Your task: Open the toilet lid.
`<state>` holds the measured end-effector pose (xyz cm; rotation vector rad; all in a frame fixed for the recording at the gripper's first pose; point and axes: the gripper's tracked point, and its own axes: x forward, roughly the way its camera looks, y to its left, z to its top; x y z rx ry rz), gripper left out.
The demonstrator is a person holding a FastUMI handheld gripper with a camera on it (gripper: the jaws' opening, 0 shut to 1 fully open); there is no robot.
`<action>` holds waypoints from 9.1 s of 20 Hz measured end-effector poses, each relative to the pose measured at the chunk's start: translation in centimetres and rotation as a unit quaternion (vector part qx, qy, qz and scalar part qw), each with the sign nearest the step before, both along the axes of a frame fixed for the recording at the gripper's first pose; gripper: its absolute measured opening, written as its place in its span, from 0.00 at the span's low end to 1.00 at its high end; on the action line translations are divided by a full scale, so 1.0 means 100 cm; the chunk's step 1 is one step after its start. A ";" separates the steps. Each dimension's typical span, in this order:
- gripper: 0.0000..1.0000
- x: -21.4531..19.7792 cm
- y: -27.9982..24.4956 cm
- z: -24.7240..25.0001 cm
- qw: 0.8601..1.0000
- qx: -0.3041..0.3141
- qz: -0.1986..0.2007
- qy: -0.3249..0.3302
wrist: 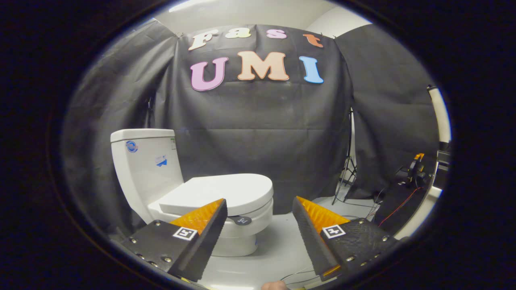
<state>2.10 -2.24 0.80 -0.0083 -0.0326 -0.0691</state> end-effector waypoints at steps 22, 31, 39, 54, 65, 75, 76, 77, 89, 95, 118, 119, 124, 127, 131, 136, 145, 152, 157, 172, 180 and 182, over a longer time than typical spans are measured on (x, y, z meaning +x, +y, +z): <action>0.97 0.114 -0.002 -0.080 0.983 0.107 -0.007 0.147; 0.88 0.149 0.042 -0.157 0.890 0.355 0.014 0.286; 0.20 0.130 0.017 -0.126 0.859 0.457 0.013 0.230; 0.09 0.153 0.050 -0.096 0.919 0.319 0.036 0.230; 0.11 0.151 0.074 -0.038 0.955 0.232 0.063 0.175; 0.12 0.144 0.104 0.010 0.979 0.139 0.072 0.130; 0.12 0.144 0.106 0.012 0.980 0.133 0.070 0.131; 0.12 0.144 0.107 0.013 0.981 0.128 0.066 0.134; 0.12 0.143 0.122 0.031 0.979 0.138 0.073 0.133; 0.11 0.141 0.138 0.044 0.979 0.142 0.076 0.124; 0.02 0.139 0.168 0.066 0.981 0.158 0.025 0.110; 0.01 0.138 0.174 0.070 0.983 0.145 0.031 0.112; 0.01 0.136 0.189 0.081 0.987 0.117 0.032 0.108; 0.01 0.135 0.202 0.087 0.986 0.130 0.032 0.100; 0.01 0.132 0.220 0.095 0.992 0.089 0.030 0.088; 0.01 0.130 0.245 0.104 0.995 0.057 0.040 0.071; 0.02 0.126 0.283 0.111 0.995 0.047 0.071 0.055; 0.02 0.122 0.315 0.110 0.993 0.028 0.108 0.048; 0.02 0.119 0.335 0.109 0.988 0.050 0.139 0.049; 0.02 0.112 0.379 0.108 0.982 0.054 0.180 0.038; 0.02 0.106 0.399 0.100 0.976 0.056 0.204 0.044; 0.02 0.106 0.399 0.099 0.975 0.066 0.209 0.047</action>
